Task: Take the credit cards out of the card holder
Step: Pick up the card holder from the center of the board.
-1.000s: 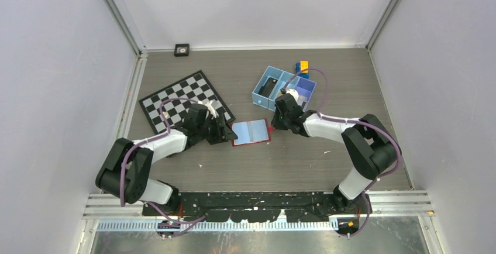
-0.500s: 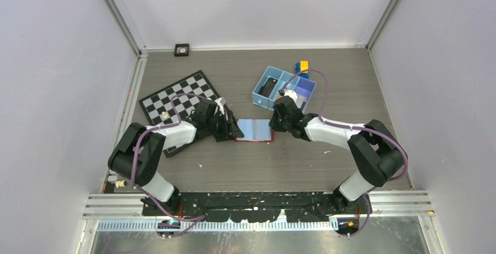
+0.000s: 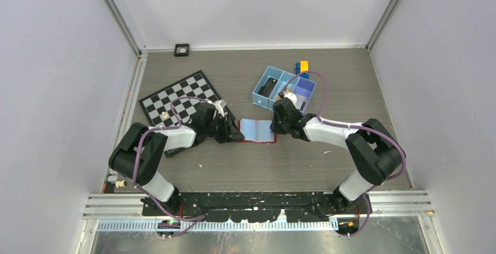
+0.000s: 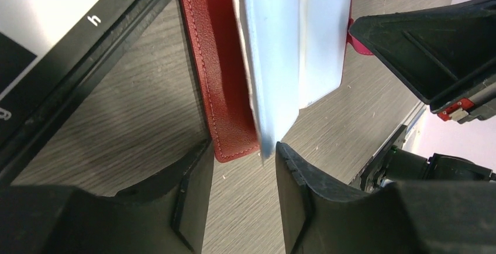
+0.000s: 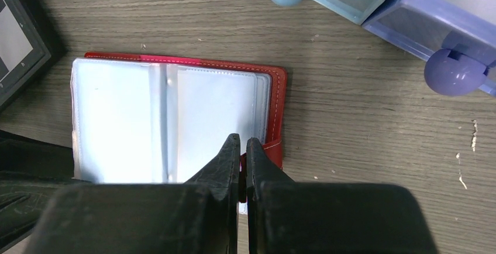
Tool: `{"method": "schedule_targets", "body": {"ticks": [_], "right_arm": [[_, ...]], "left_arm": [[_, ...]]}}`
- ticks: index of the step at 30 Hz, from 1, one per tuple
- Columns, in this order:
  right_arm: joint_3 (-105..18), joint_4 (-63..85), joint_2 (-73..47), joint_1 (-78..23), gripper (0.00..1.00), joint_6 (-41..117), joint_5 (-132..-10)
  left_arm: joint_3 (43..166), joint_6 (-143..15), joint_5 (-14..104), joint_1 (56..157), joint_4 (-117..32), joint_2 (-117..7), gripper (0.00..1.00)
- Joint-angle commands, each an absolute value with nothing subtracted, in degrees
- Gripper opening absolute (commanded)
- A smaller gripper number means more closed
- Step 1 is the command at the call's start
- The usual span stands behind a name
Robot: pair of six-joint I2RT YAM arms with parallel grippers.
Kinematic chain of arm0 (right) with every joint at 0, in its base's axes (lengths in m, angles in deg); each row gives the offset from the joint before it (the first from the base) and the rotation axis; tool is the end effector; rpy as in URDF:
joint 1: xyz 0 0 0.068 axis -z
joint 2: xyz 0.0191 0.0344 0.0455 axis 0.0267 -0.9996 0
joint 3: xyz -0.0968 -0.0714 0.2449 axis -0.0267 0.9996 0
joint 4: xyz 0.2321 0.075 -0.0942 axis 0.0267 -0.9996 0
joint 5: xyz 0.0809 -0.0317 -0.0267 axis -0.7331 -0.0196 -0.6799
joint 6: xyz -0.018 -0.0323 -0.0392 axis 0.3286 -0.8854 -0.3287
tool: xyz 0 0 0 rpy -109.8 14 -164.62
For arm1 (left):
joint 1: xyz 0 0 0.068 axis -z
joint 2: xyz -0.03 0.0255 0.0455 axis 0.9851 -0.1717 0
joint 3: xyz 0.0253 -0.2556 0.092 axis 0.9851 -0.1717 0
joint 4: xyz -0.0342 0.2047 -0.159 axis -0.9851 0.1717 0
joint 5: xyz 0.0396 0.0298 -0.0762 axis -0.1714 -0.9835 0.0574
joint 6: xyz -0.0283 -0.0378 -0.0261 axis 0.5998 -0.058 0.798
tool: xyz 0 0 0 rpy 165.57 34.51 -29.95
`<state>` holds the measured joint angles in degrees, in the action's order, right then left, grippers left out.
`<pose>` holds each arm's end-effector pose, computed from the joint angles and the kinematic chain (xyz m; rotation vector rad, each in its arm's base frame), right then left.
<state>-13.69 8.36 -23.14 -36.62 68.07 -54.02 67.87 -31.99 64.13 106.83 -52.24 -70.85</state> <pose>0.2502 0.1891 0.1648 0.0487 2.4388 0.4080 0.2508 -0.1444 0.1350 -0.1131 2.5312 -1.1139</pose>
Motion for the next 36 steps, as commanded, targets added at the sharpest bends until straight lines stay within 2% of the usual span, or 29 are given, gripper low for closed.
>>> {"method": "schedule_targets", "body": {"ticks": [1, 9, 20, 25, 28, 31, 36], "right_arm": [[-14.8, 8.7, -22.9, -37.3, 0.0, 69.2, -54.1], [-15.2, 8.8, -23.8, -37.6, 0.0, 69.4, -55.0], [-17.1, 8.0, -26.8, -38.2, 0.01, 69.2, -56.7], [-17.7, 6.9, -26.8, -38.5, 0.01, 68.8, -55.6], [-18.0, 5.9, -26.2, -38.6, 0.09, 68.4, -54.1], [-18.2, 4.5, -24.6, -38.8, 0.24, 68.2, -51.6], [-17.2, 3.2, -19.9, -39.0, 0.35, 67.8, -48.1]], "left_arm": [[66.3, -31.8, 65.7, 107.1, -57.2, -66.8, 0.47], [65.4, -29.6, 67.9, 106.9, -61.4, -68.0, 0.56], [64.7, -26.1, 72.0, 106.2, -71.1, -70.3, 0.56], [64.6, -26.1, 71.7, 105.6, -70.2, -70.5, 0.56], [64.6, -26.1, 71.7, 105.5, -70.1, -70.4, 0.56], [64.5, -26.2, 71.7, 105.3, -69.8, -70.0, 0.56], [64.0, -26.3, 71.3, 104.9, -69.6, -68.6, 0.55]]}}
